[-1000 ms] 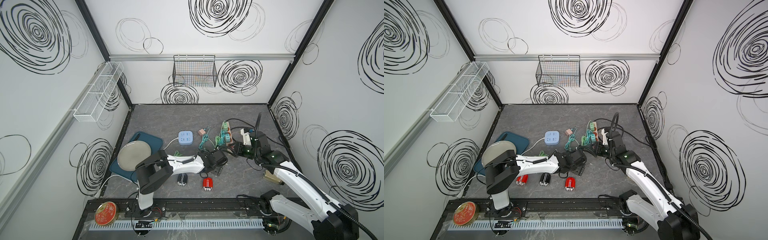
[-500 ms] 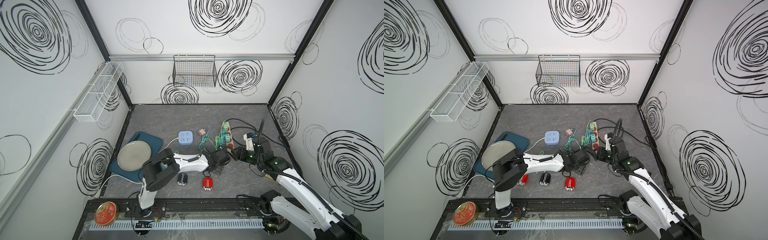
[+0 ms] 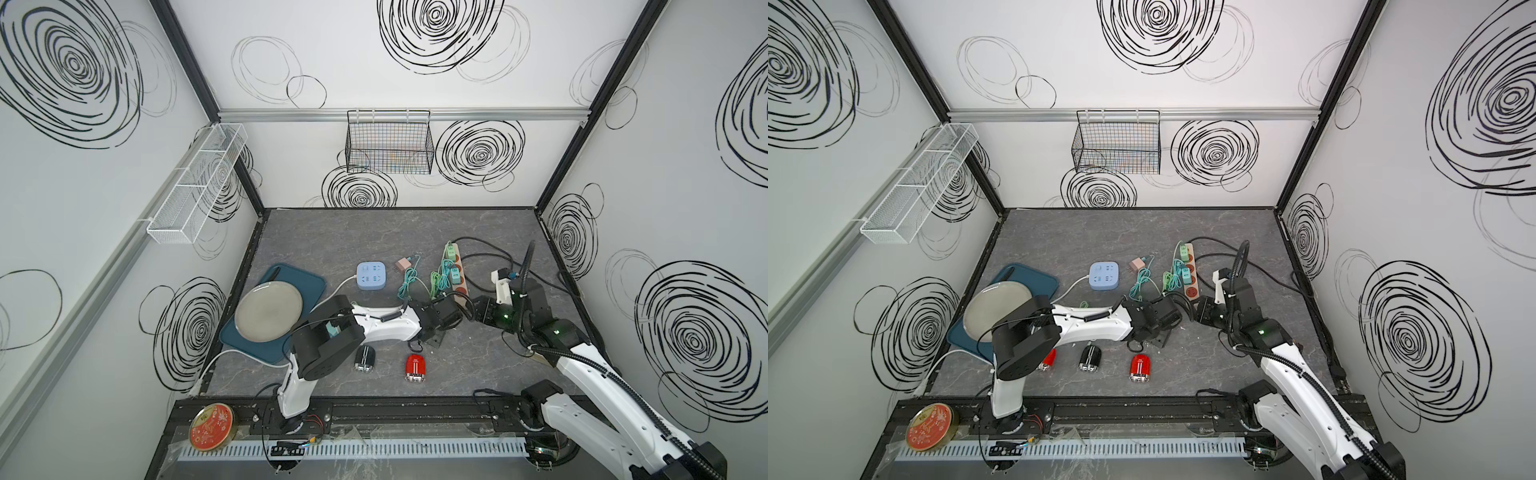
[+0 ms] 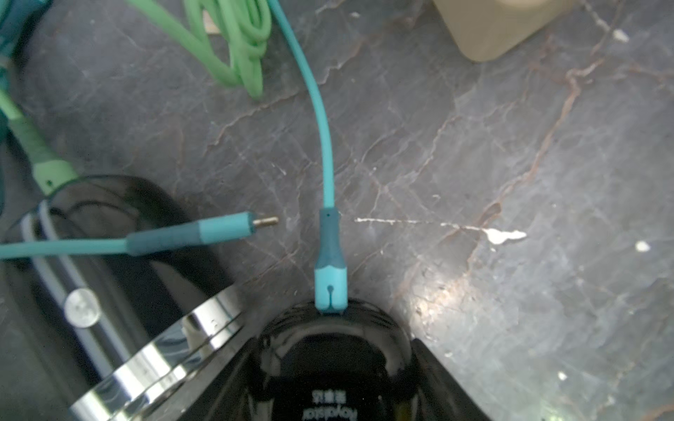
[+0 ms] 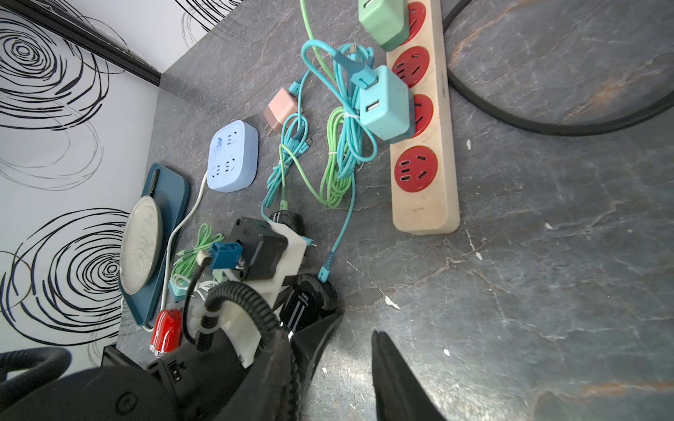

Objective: Unplug the electric shaver
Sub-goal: Pick up the electric shaver from the center of the board.

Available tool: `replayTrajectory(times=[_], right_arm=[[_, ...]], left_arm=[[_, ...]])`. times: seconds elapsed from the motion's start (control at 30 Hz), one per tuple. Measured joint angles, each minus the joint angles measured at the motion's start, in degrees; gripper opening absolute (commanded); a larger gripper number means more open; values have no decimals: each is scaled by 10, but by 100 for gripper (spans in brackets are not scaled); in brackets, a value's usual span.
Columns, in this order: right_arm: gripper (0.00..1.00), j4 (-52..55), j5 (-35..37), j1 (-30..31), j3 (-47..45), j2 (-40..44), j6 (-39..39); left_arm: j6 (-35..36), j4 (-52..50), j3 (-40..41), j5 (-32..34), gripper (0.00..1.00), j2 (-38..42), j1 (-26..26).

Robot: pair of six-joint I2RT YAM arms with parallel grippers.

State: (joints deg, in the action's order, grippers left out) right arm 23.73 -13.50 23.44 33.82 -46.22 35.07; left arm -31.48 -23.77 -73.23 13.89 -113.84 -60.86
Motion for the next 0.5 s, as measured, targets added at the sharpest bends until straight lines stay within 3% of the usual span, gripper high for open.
replayTrajectory(times=[0.23,0.5], right_arm=[[38,-21,-36,-4,-37,2,20],[32,-125,-136,-4,-80,-37,79]], left_arm=[[23,21,46,9,51,44,-3],[55,143,179,-88,51,199,18]])
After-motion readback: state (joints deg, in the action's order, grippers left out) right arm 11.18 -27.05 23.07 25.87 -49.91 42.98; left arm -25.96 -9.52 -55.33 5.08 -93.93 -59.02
